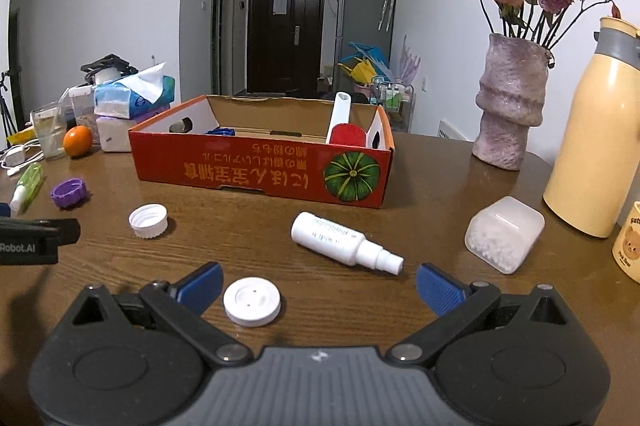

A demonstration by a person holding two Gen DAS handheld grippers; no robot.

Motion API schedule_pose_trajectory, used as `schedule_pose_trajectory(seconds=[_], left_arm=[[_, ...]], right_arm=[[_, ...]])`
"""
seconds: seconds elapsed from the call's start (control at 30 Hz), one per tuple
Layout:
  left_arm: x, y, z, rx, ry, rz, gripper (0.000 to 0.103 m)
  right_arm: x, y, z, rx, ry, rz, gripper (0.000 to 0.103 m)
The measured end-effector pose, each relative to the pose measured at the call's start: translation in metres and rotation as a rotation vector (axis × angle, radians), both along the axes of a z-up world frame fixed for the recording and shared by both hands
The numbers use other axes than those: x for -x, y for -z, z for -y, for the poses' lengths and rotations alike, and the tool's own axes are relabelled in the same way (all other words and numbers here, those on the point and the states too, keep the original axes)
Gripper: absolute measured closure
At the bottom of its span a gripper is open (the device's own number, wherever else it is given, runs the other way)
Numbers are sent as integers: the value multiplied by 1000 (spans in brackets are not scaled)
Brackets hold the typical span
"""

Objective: Organize rigid objects
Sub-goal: 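Grasp the white round puck with the right tool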

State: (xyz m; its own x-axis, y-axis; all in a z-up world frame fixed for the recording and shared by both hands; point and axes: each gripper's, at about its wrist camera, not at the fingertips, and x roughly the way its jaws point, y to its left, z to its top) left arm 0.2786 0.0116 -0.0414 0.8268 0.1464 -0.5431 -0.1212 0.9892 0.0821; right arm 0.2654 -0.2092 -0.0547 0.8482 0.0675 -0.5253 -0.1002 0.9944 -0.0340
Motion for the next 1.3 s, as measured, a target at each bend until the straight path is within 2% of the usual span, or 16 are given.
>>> schedule_pose_trajectory(seconds=[0.33,0.4,0.63,0.7,0.77,0.9,1.3], left_arm=[[1,3,-4,14,-9,-18,0],[1,4,-5,16,-11,-22,0],[-2,6,-6,21,-14,-34,0],[-2,7,-5,21,-13,-37,0],[-2,7,-6,22,-12,-38,0],[-3,7,-6,24,-9,-40,0],[-7,2,-25,51,-44,-27,0]], right_arm=[[0,15,-7,8,-30,-59,1],[-5,20,-9,2,-36,-70,4],[-22,29,-24,-5,-95,-104,23],[-26,32,-28,2,-109,-126,37],[-26,32,-28,-22,-131,-130,65],[-22,30,-28,-28,-129,-118,65],[-13,14,-7,-66,-51,-9,66]])
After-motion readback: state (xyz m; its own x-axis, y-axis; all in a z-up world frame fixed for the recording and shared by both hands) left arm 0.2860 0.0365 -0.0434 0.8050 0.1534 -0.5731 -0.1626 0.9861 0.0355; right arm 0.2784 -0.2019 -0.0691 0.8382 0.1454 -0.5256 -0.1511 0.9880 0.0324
